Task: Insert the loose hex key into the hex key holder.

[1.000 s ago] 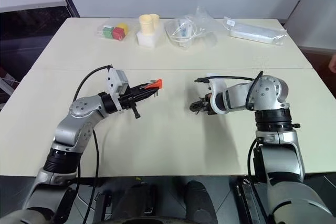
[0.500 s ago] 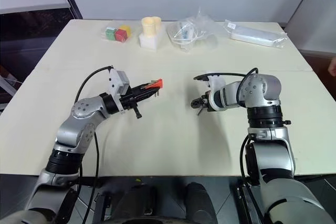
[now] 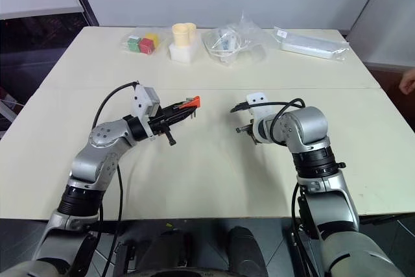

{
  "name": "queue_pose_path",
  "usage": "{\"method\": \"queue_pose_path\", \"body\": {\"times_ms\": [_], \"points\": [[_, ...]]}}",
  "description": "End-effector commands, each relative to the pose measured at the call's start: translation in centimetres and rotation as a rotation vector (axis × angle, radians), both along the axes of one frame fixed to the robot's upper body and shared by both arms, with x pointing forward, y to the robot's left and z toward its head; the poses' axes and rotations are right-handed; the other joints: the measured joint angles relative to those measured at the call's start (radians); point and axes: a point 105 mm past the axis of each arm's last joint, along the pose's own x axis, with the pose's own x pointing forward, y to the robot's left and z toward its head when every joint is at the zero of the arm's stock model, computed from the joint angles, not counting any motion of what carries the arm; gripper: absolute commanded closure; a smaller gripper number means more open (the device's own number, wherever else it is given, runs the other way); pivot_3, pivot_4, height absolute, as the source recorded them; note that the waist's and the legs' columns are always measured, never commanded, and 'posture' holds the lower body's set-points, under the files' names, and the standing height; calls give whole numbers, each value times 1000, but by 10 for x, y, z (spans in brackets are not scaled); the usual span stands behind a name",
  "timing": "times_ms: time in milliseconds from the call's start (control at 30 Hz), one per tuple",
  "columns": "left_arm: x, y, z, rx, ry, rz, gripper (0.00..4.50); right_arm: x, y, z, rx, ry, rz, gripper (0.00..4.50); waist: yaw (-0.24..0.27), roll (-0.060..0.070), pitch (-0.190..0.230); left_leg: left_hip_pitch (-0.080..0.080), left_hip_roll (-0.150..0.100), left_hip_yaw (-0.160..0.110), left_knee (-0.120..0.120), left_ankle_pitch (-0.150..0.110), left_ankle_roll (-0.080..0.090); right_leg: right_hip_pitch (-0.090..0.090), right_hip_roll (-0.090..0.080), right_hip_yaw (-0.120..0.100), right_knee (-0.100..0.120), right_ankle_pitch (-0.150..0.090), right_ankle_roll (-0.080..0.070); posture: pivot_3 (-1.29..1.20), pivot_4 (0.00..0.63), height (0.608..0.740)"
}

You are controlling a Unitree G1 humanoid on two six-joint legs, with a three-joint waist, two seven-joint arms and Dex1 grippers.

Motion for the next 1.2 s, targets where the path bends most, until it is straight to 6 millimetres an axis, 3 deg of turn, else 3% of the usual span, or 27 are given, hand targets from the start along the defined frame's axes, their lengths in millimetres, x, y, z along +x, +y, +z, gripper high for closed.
{"method": "queue_pose_path", "body": {"times_ms": [33, 167, 300, 367, 400, 467, 533, 767, 967, 1200], "points": [[-5, -2, 11, -11, -56, -8, 4500, 1, 1, -20, -22, 49, 43, 4458, -2, 0, 0, 0, 0, 0, 0, 0, 0, 0, 0, 0, 0, 0, 0, 0, 150, 740], [-4, 3, 12, -5, -49, -5, 4500, 23, -8, 14, -31, -136, 76, 4458, 0, 3, 2, 0, 0, 0, 0, 0, 0, 0, 0, 0, 0, 0, -1, 0, 150, 740], [-1, 15, 12, -8, 48, -80, 4500, 54, 0, 111, 157, -534, 81, 4458, 5, 13, 10, -8, -1, 1, 0, 0, 0, -9, -1, 0, 1, 1, 1, 0, 150, 740], [2, 20, 17, -24, 99, -137, 4500, 56, 4, 150, 232, -689, 114, 4458, 7, 17, 12, -21, -2, 1, 2, 1, -1, -24, 0, 1, 4, 3, 5, 0, 150, 740], [3, 23, 18, -30, 115, -153, 4500, 57, 7, 160, 248, -733, 128, 4458, 7, 17, 12, -24, -2, 1, 1, 2, -3, -28, 1, 1, 5, 3, 5, 0, 150, 740], [14, 28, 33, -50, 166, -233, 4500, 48, 17, 198, 376, -878, 205, 4458, 10, 17, 12, -26, -2, 0, 0, 4, -6, -29, 2, -1, 5, 3, 5, 0, 150, 740], [26, 31, 49, -61, 192, -294, 4500, 35, 27, 224, 503, -971, 287, 4458, 12, 16, 13, -27, -2, 0, -1, 4, -5, -29, 4, -2, 4, 3, 5, 0, 150, 740], [50, 16, 90, -90, 173, -406, 4500, 14, 46, 245, 775, -1011, 327, 4458, 5, 16, 13, -27, -4, 3, 1, 0, 1, -26, 3, -3, 3, 4, 7, 0, 150, 740], [55, 2, 96, -72, 144, -448, 4500, 3, 62, 246, 837, -1012, 363, 4458, 3, 16, 13, -27, -3, 3, 1, 0, 1, -27, 4, -3, 3, 4, 7, 0, 150, 740], [59, -3, 101, -80, 122, -451, 4500, -4, 66, 239, 869, -977, 379, 4458, 3, 16, 13, -27, -3, 3, 1, 0, 1, -27, 4, -2, 4, 4, 7, 0, 150, 740]]}}
